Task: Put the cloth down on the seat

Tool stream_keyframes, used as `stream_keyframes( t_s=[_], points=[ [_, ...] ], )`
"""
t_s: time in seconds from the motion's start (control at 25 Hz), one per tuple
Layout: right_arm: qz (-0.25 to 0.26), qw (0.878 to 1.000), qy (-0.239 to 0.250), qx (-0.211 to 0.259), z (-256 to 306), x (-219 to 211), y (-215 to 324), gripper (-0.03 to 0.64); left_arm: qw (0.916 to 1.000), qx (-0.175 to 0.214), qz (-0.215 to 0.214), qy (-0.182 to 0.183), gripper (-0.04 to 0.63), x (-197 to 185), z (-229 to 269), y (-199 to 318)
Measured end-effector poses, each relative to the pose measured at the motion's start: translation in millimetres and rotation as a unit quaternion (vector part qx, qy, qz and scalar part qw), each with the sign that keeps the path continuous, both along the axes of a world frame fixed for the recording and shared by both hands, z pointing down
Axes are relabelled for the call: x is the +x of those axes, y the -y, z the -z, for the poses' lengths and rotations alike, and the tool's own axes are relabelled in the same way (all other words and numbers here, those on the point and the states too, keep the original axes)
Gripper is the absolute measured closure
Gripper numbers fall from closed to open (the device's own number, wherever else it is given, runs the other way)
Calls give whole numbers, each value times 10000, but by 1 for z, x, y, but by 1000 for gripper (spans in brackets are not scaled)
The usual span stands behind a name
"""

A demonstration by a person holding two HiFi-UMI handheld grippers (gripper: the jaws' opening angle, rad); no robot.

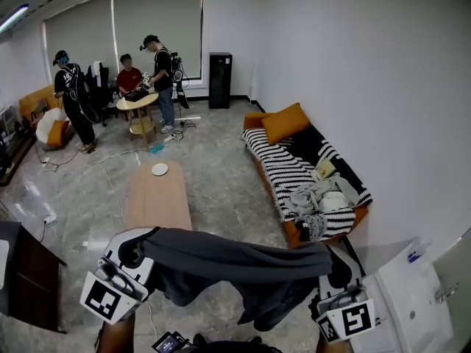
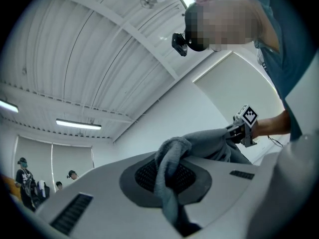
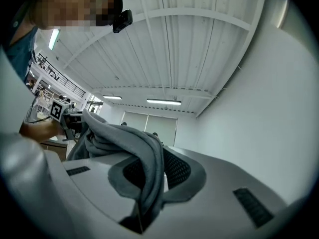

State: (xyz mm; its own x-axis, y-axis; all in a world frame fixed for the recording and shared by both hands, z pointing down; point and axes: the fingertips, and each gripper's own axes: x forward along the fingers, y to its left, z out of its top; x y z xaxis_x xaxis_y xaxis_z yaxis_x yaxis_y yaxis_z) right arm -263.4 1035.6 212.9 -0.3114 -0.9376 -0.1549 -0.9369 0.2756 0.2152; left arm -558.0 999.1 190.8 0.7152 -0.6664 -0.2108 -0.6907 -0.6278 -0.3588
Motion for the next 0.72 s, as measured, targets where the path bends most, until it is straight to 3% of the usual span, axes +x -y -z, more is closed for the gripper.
stream_keyframes(
  t_s=[0.12, 0.28, 0.4, 0.72],
  points=[
    [51, 10000, 32, -20, -6, 25, 8, 566, 9995, 19, -110, -307, 588, 40, 2, 12],
    [84, 10000, 14, -11, -7, 65, 20, 566, 9997, -59, 23, -247, 588, 95, -11, 30],
    [98, 9998, -108, 139, -7, 93, 29, 566, 9991, 189, 196, -312, 588, 135, -11, 43],
    [-106, 9992, -135, 354, -7, 134, 62, 566, 9996, 110, 237, 92, 588, 223, -33, 73]
  ],
)
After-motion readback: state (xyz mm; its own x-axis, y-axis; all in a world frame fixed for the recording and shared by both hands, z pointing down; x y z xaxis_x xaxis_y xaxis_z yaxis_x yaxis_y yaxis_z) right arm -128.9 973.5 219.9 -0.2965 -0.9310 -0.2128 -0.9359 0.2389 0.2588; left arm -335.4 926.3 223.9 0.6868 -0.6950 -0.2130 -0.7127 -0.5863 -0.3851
